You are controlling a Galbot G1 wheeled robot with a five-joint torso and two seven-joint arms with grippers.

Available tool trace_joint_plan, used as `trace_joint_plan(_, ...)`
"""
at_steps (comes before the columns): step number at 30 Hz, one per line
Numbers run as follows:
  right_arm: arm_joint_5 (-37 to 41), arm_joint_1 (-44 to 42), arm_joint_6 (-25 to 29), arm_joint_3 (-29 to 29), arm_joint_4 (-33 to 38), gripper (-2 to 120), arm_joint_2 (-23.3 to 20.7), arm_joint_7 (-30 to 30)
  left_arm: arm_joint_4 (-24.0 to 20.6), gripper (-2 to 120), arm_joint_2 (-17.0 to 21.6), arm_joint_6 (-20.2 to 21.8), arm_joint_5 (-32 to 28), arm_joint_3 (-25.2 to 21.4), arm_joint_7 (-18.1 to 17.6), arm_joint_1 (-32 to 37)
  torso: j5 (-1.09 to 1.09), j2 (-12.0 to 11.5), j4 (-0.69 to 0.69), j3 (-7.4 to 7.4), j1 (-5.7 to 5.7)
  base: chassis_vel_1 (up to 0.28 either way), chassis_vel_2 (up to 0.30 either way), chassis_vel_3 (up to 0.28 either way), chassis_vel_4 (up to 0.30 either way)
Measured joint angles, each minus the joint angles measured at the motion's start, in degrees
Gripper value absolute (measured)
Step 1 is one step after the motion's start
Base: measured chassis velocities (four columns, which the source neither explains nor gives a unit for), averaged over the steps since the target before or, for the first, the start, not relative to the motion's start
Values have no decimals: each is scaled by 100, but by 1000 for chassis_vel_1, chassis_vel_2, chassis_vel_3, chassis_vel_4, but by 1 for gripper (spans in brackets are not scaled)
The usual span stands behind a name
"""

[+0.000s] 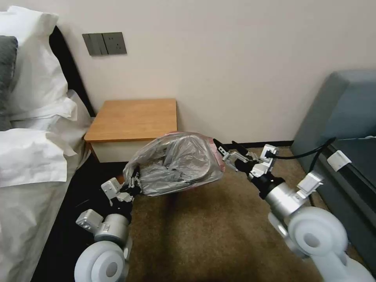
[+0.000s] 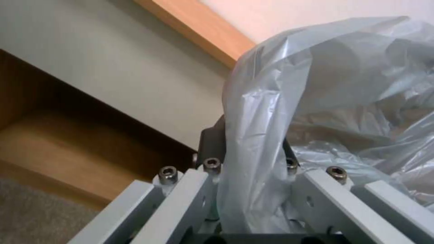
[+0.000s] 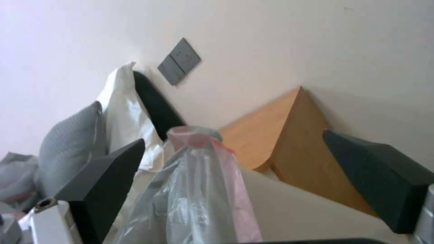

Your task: Pick up the garbage bag from the table and place it over the trash can.

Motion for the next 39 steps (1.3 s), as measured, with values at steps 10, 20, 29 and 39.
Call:
trace_joint_plan(10,101,132,119,-189,-416,100,414,-231,-98,7,-42,28,-60,40,6,57,0,0,0,0,0,0,0,0,0)
trace_joint_plan(20,286,139,160,-186,-549,67,718,-231,-124,7,-67,50,-83,85,6,69,0,0,0,0,0,0,0,0,0)
trace_joint_plan(29,286,152,159,-169,-602,36,756,-235,-150,7,-70,52,-82,84,7,82,0,0,0,0,0,0,0,0,0)
trace_joint_plan(39,283,173,155,-187,-610,0,816,-196,-181,7,-87,52,-70,92,32,106,0,0,0,0,0,0,0,0,0)
